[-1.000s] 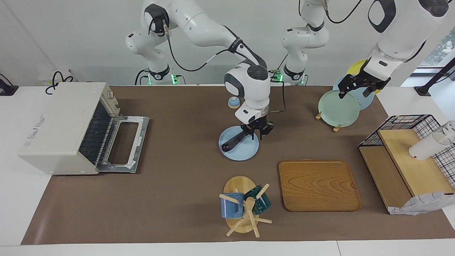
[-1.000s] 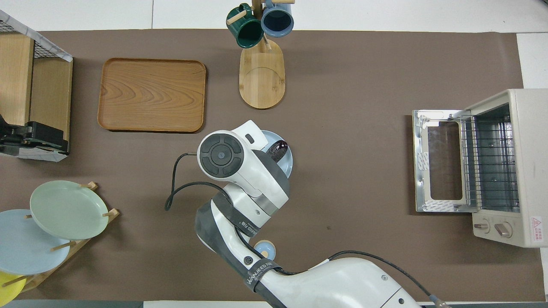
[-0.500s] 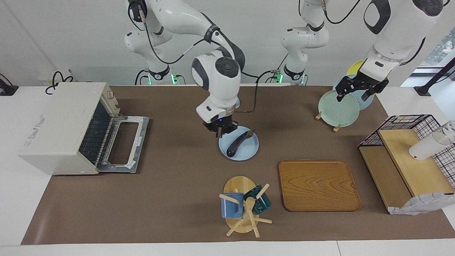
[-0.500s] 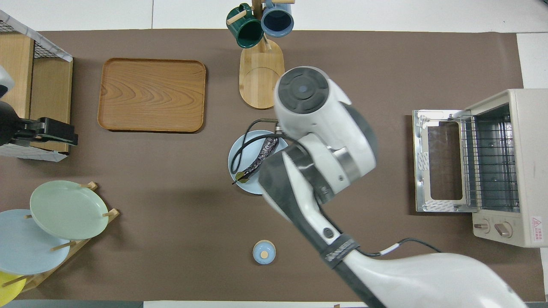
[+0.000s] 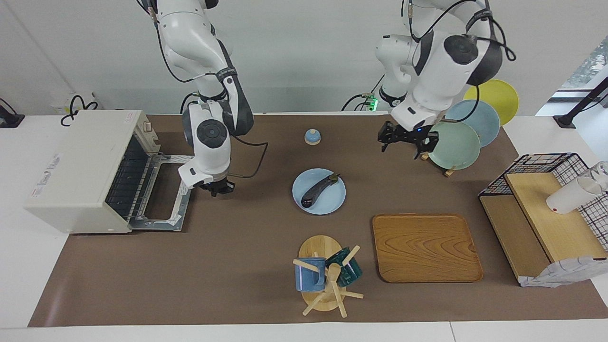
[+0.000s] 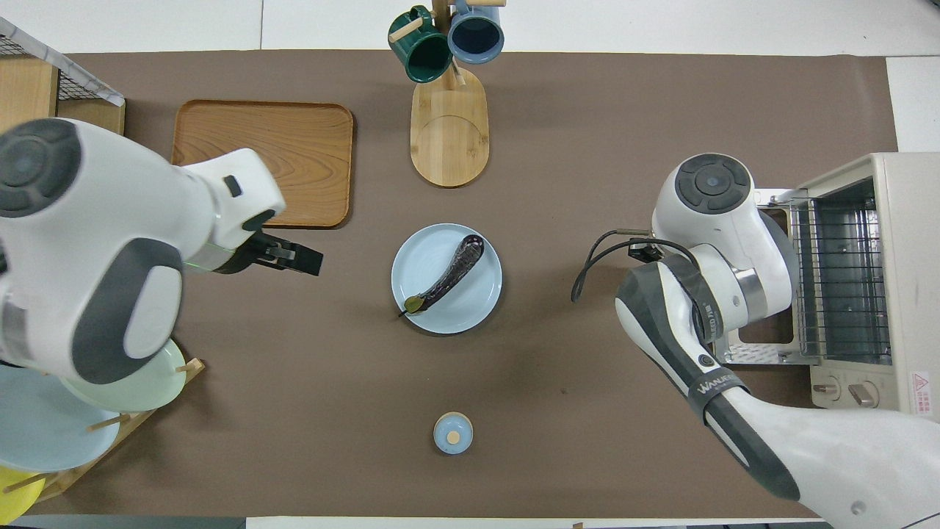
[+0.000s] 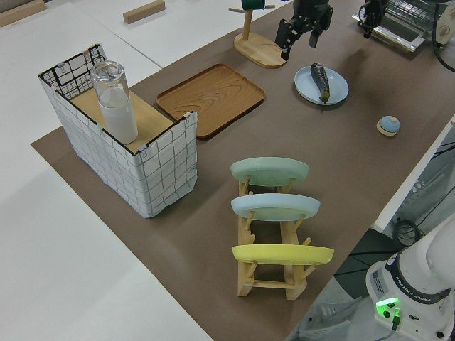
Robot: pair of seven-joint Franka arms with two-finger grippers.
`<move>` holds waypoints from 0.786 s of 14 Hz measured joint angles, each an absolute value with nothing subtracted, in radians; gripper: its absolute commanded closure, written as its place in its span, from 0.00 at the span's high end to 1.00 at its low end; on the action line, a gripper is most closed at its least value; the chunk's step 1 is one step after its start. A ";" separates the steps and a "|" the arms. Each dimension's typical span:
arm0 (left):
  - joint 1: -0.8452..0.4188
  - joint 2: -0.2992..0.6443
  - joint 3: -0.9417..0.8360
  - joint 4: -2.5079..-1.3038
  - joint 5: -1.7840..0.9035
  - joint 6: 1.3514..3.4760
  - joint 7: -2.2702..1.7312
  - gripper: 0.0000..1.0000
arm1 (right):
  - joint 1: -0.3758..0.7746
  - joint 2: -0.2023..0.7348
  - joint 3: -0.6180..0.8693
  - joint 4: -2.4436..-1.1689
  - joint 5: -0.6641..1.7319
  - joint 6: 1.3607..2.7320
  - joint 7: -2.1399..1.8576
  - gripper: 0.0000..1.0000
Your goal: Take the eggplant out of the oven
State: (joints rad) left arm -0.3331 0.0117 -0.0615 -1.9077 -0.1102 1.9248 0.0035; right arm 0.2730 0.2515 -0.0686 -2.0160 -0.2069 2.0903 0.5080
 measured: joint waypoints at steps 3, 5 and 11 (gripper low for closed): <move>-0.454 0.121 -0.063 -1.935 -0.173 2.060 -0.003 1.00 | 0.247 0.228 -0.068 -2.059 -0.220 2.101 0.472 0.00; -0.509 0.169 -0.062 -1.954 -0.183 2.143 -0.002 1.00 | 0.241 0.222 -0.067 -2.087 -0.237 2.119 0.472 0.00; -0.618 0.317 -0.060 -1.966 -0.183 2.350 0.002 1.00 | 0.200 0.214 -0.066 -2.152 -0.285 2.181 0.440 0.00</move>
State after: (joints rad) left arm -0.6175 0.3165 -0.0601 -1.9659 -0.1829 2.3505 0.0022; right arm 0.2002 0.2144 -0.0664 -2.1520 -0.2851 2.1810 0.4400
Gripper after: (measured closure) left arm 0.000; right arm 0.991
